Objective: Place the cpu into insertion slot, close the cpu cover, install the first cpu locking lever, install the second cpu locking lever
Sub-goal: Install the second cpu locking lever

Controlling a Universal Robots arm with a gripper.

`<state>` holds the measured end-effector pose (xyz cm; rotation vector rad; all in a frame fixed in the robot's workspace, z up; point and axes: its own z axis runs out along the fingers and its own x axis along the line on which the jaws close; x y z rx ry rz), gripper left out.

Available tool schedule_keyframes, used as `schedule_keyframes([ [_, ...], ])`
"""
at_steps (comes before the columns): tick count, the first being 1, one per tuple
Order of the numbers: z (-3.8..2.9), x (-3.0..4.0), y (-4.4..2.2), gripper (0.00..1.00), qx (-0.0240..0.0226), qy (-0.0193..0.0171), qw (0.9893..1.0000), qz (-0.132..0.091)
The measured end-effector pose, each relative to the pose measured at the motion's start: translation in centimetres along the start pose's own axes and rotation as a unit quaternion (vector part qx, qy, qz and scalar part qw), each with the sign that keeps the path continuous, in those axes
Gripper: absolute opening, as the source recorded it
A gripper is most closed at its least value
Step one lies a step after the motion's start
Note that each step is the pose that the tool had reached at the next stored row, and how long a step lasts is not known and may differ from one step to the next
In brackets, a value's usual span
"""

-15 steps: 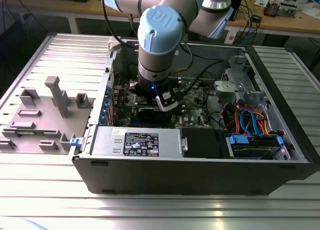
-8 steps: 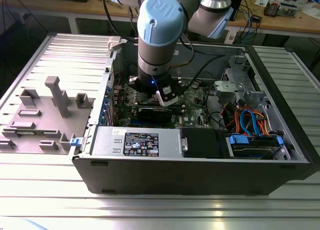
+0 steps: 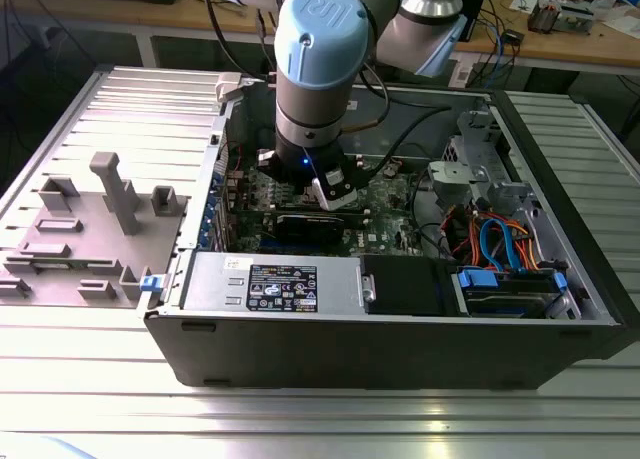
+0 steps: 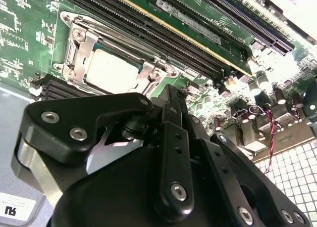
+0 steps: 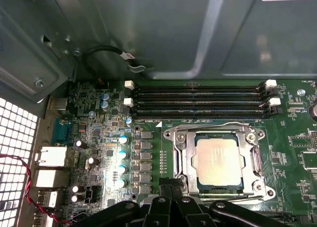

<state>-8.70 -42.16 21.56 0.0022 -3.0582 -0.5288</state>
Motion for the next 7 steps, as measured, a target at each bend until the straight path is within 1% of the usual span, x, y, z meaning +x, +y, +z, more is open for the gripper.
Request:
schedule_keyframes([
  [7,0.0,0.0,0.0,0.11,-0.0001,0.0,1.0,0.0],
])
